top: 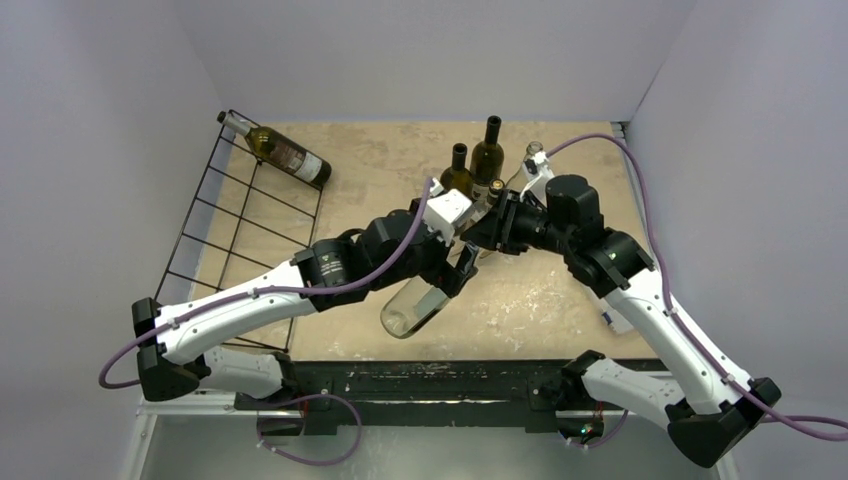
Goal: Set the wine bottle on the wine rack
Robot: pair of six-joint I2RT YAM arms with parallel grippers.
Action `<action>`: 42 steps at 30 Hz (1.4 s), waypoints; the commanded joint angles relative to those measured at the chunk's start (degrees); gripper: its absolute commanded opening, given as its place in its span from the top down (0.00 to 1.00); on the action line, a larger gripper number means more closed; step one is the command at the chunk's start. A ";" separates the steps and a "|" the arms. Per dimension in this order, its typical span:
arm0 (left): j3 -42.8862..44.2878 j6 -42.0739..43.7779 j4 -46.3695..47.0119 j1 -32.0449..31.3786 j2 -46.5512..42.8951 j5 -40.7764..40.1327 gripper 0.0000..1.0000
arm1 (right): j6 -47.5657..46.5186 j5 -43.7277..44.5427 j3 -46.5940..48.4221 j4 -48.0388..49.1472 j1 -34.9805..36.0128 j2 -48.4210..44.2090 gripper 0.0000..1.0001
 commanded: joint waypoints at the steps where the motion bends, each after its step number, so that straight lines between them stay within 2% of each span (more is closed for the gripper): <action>1: 4.62 3.43 -1.26 -1.54 2.16 -3.56 0.13 | 6.88 -5.85 1.10 10.94 0.14 -2.19 1.00; 9: 9.55 6.70 -4.68 -4.07 7.73 -8.72 0.25 | 7.86 -6.11 0.51 11.74 0.18 -2.88 1.00; 19: 7.10 5.18 -3.03 -4.62 8.15 -13.46 0.42 | 8.98 -6.60 0.36 12.81 0.16 -3.53 1.00; 23: 6.57 4.97 -1.90 -4.62 8.53 -13.39 0.43 | 9.33 -7.36 -0.16 13.67 0.18 -3.53 1.00; 28: 6.61 4.60 -1.73 -4.62 10.19 -13.39 0.37 | 9.64 -7.77 -0.24 13.73 0.16 -3.79 1.00; 33: 6.45 4.19 -0.84 -4.62 11.07 -14.22 0.39 | 9.56 -7.77 -0.02 13.32 0.18 -4.23 1.00; 39: 6.05 4.02 -0.40 -4.62 10.33 -16.06 0.56 | 9.13 -7.33 -0.19 12.83 0.14 -4.73 1.00; 42: 4.88 4.15 0.20 -4.62 9.17 -16.46 0.70 | 8.63 -6.74 -0.04 12.61 0.18 -4.93 1.00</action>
